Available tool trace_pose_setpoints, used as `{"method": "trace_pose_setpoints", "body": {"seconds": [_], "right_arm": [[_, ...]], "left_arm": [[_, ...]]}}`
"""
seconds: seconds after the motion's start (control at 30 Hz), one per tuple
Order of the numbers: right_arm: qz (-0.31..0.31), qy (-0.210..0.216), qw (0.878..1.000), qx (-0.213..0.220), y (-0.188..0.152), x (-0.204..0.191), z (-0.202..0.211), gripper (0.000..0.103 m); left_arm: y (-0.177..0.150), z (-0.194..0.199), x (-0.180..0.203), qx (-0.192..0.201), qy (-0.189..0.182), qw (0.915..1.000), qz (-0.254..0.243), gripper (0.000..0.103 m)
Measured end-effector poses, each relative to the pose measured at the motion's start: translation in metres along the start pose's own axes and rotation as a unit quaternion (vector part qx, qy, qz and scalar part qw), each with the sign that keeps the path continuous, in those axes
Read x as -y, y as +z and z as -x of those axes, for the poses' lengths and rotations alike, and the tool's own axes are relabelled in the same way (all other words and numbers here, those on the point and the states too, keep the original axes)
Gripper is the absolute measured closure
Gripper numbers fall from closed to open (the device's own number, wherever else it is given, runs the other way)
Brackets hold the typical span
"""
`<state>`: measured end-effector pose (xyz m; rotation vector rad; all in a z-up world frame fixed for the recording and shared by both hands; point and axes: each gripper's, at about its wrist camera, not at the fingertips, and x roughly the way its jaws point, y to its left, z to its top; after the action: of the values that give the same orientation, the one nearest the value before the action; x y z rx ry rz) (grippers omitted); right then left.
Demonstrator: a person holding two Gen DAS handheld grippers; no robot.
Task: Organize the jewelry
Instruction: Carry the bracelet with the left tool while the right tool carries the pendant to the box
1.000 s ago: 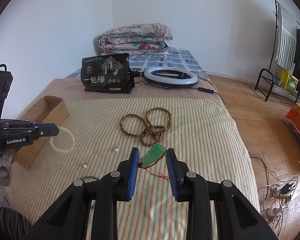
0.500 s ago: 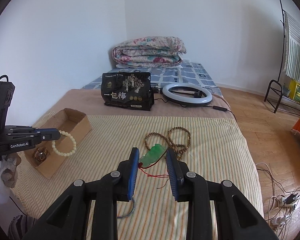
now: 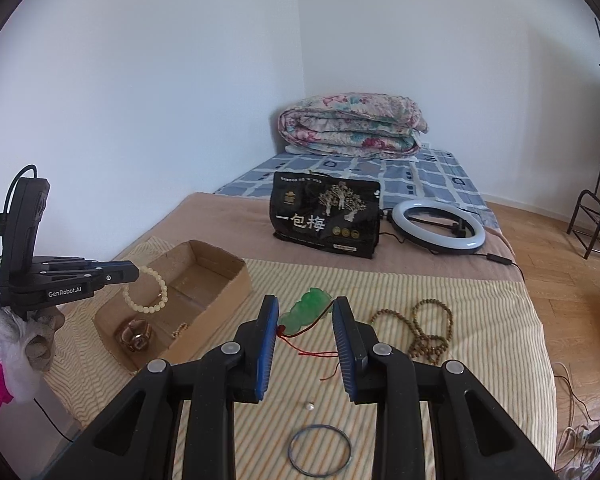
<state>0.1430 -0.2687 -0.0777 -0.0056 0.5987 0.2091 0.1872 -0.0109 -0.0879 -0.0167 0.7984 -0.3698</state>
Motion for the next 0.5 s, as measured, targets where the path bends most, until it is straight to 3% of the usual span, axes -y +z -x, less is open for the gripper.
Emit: {"method": "trace_pose_setpoints", "body": {"seconds": [0.5], "right_arm": [[0.032,0.064,0.997,0.002,0.037,-0.072,-0.054,0.075]], "left_arm": [[0.003,0.001,-0.076,0.007,0.030,0.9984,0.047,0.098]]}}
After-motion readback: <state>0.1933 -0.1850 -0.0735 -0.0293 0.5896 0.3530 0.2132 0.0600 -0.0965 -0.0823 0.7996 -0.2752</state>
